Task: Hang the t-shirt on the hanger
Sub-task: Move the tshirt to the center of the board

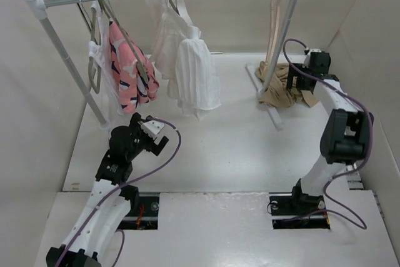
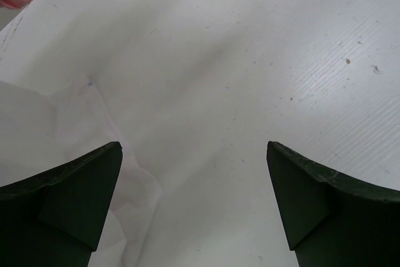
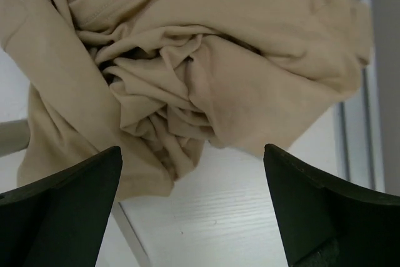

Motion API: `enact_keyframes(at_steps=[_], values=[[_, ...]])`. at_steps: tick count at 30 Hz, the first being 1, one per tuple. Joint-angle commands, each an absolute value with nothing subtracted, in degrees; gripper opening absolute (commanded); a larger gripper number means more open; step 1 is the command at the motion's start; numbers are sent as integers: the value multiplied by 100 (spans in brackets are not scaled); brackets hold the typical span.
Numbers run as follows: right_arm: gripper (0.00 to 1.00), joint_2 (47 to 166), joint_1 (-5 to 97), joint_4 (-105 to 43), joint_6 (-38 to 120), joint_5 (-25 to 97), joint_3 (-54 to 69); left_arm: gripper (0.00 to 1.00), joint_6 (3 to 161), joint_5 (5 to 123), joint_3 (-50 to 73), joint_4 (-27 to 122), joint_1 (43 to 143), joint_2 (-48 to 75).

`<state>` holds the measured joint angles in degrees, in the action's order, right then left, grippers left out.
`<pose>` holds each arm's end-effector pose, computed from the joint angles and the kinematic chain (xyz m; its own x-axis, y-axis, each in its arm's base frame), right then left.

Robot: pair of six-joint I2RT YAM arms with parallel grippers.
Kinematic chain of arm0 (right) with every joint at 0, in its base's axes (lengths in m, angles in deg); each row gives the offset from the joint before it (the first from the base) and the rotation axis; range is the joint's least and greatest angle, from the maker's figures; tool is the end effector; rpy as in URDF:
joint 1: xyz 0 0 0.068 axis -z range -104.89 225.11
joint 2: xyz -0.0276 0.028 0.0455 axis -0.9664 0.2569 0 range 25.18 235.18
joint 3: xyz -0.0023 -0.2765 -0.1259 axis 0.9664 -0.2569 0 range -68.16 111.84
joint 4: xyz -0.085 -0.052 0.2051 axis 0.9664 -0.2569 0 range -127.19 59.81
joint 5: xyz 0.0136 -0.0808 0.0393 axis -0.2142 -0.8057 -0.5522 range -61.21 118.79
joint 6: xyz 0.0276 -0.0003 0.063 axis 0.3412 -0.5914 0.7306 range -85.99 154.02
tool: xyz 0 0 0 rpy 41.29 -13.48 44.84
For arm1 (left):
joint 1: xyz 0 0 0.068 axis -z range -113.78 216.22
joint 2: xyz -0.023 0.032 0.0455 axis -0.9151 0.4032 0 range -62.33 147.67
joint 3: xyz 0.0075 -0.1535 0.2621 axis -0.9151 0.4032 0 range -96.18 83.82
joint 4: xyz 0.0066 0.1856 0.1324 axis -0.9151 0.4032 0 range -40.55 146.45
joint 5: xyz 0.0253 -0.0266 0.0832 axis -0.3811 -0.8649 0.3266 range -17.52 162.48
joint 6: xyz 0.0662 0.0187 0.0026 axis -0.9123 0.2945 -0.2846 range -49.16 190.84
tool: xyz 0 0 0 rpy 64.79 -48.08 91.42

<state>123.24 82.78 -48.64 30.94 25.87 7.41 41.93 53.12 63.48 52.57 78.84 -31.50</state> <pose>0.3716 -0.0529 0.2972 -0.6578 0.0345 -0.7524 0.1363 0.9879 -0.0738 0.0987 -0.0409 0.2563 0.0504 0.4560 -0.8886 0.5667 0.7195 0.4014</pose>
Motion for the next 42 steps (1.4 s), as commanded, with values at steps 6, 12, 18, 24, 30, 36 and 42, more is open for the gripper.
enact_keyframes(at_steps=[6,12,18,24,30,36,42], values=[[99,14250,8285,-5647,3085,3045,2466,100,4386,5156,6000,5402,7852,-3236],[11,14015,8390,-5015,2944,3512,1790,100,4386,5209,6000,5349,7852,-3236],[0,11938,8443,-4426,2997,2879,150,100,4386,5209,6052,5297,7852,-3236],[0,9464,7682,-3994,2085,3765,-1321,100,4684,5384,6157,4761,7852,-3236],[0,7310,6941,-4697,1547,5397,-1919,100,4983,5122,6272,4532,7852,-3236],[0,6675,5729,-4462,2064,6034,-2429,100,4940,4902,6334,4374,7852,-3105],[13,7306,3902,-4115,1917,5210,-2307,100,4763,4849,6211,4374,7852,-2841]])
